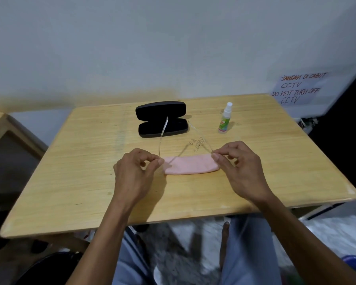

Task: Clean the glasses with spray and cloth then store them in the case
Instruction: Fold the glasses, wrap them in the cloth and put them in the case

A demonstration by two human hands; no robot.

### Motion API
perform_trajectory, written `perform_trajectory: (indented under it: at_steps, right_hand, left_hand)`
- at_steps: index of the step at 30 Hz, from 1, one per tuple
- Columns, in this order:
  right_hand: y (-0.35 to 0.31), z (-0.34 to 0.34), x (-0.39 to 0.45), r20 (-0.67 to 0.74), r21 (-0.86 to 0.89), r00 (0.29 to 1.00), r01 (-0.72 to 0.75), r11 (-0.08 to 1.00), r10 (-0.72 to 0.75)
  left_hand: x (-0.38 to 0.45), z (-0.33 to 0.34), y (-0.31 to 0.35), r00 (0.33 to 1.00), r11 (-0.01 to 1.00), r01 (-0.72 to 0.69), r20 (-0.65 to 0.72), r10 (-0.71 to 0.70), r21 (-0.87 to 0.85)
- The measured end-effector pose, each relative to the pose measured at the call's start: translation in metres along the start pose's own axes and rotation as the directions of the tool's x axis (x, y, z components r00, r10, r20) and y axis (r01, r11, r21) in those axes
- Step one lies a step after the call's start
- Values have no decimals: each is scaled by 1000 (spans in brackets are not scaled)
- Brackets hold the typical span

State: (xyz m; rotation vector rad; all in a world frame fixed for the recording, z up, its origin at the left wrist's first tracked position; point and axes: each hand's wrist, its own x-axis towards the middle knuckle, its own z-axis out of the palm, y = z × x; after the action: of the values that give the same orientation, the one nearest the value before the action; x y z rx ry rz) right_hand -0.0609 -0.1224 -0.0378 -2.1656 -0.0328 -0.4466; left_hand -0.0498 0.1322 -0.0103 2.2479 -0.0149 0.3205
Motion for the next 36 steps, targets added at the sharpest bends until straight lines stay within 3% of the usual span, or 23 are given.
perform_trajectory:
  at_steps: [3, 6, 11, 14, 18, 21, 23, 30, 36]
  right_hand:
    - [-2, -1, 4, 20, -72, 992, 129, 989, -128]
    - [-2, 4, 5, 124, -272, 953, 301, 914, -277]
    - [-2, 13, 2, 239, -428, 899, 437, 791, -368]
    - [-1, 10, 2, 219, -363, 919, 389, 847, -328]
    - [1, 3, -4, 119, -194, 969, 236, 952, -216]
    - [3, -13, -8, -33, -117, 995, 85, 990, -90]
    - [7, -23, -9, -42, -137, 999, 28, 990, -34]
    - [10, -27, -1, 104, -192, 993, 74, 979, -55]
    - [14, -22, 14, 335, -327, 942, 153, 933, -37]
  left_hand:
    - [-4, 2, -1, 999, 1000, -21, -24, 21, 21]
    - [-4, 3, -1, 998, 999, -40, -44, 42, 24]
    - [-3, 5, -1, 993, 992, -89, -64, 95, 91]
    - [-3, 6, 2, 985, 956, -159, -29, 171, 245]
    - [-3, 10, 14, 951, 835, -306, 106, 290, 457]
    - [-3, 17, 22, 922, 748, -387, 213, 323, 539]
    - [-3, 20, 22, 910, 732, -414, 248, 331, 541]
    - [0, 7, 1, 945, 856, -323, 191, 267, 403]
    - [6, -4, -14, 933, 883, -297, 308, 187, 364]
